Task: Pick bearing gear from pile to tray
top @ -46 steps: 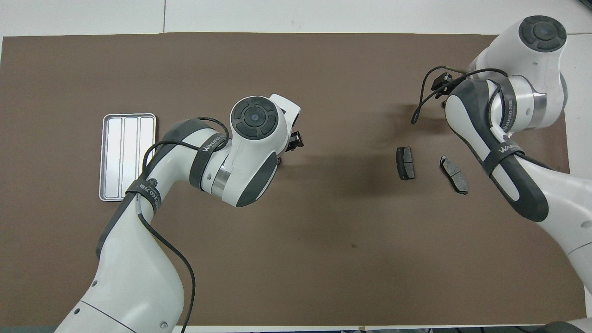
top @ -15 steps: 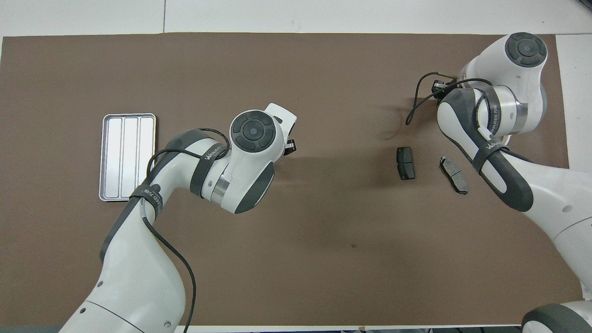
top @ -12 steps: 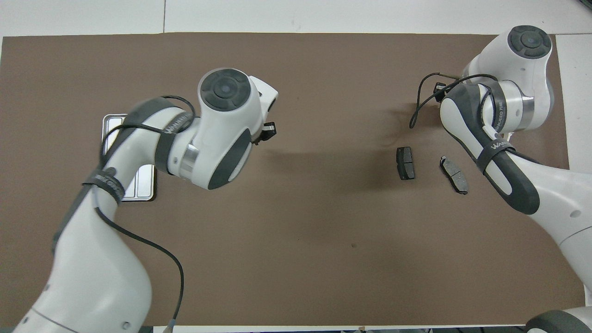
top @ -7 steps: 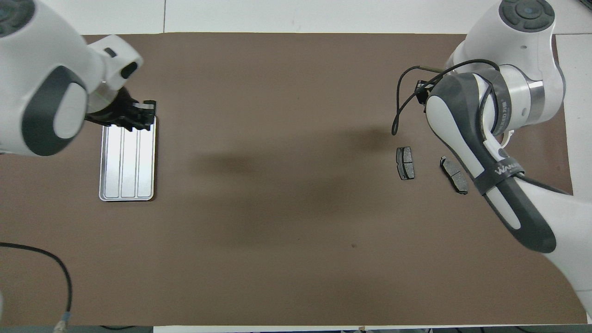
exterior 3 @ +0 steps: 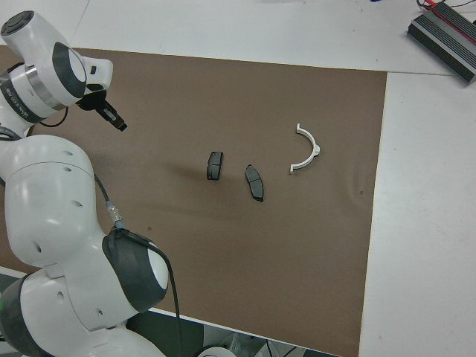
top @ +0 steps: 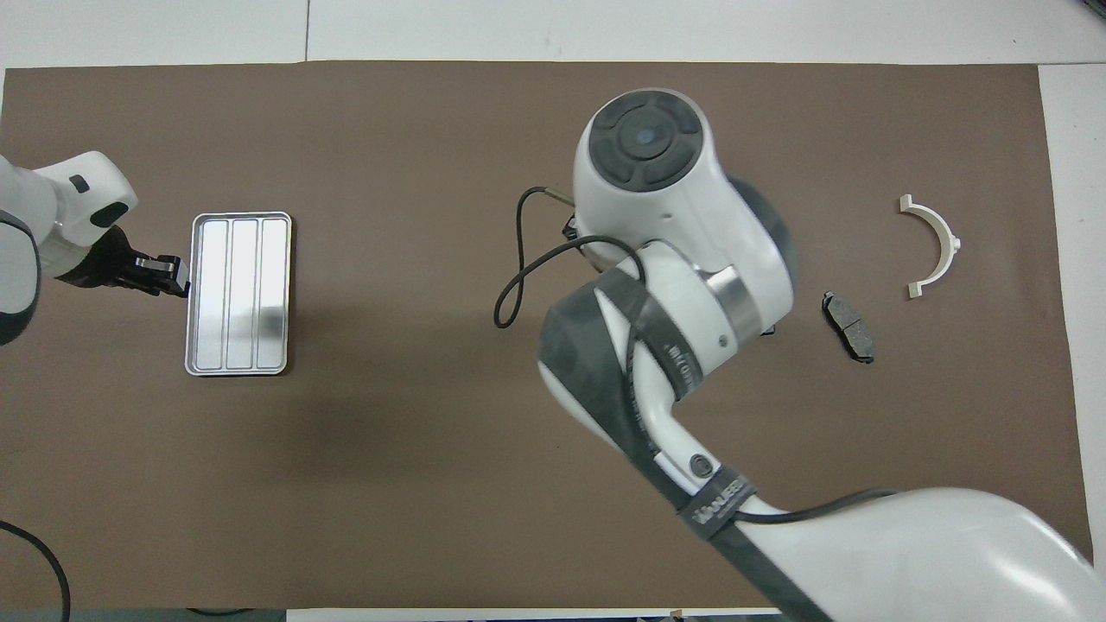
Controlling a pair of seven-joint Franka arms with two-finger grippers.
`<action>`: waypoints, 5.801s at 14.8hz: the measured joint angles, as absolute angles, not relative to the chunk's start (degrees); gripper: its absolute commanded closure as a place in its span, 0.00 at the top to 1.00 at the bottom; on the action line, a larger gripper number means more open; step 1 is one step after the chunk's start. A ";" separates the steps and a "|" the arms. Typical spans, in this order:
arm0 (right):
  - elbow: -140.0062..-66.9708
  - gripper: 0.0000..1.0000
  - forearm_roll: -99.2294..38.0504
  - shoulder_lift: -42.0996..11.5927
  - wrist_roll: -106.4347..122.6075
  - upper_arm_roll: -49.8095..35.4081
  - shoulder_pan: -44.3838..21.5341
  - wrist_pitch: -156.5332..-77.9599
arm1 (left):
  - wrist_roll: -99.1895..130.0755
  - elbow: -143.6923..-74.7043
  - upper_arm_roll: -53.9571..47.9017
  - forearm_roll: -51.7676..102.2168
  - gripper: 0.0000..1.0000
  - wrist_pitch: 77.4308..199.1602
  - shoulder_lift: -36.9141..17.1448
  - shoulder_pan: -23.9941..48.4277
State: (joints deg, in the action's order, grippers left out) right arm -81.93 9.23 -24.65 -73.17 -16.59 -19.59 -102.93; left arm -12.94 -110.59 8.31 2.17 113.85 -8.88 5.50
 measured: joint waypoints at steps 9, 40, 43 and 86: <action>-88.91 0.00 10.92 -34.29 -89.07 -16.41 -26.89 -122.80 | -12.94 -126.62 7.46 2.18 0.00 127.57 -3.73 5.69; -85.05 1.00 10.03 -21.09 -17.94 -15.69 6.45 -109.96 | 40.26 -117.49 6.20 1.31 1.00 125.07 -7.27 41.50; -85.19 1.00 10.02 -20.20 -17.62 -15.88 6.85 -109.36 | 45.69 -117.45 6.25 1.28 1.00 126.40 -9.29 45.92; -89.61 1.00 1.76 1.81 -0.53 1.75 -4.14 -84.91 | 43.05 -101.71 8.12 0.91 0.00 124.89 -22.82 40.55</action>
State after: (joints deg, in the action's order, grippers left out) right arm -89.61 1.76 1.81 -0.53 1.75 -4.14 -84.91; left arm 43.05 -101.71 8.12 0.91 124.89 -22.82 40.55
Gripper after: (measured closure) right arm 0.000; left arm 0.762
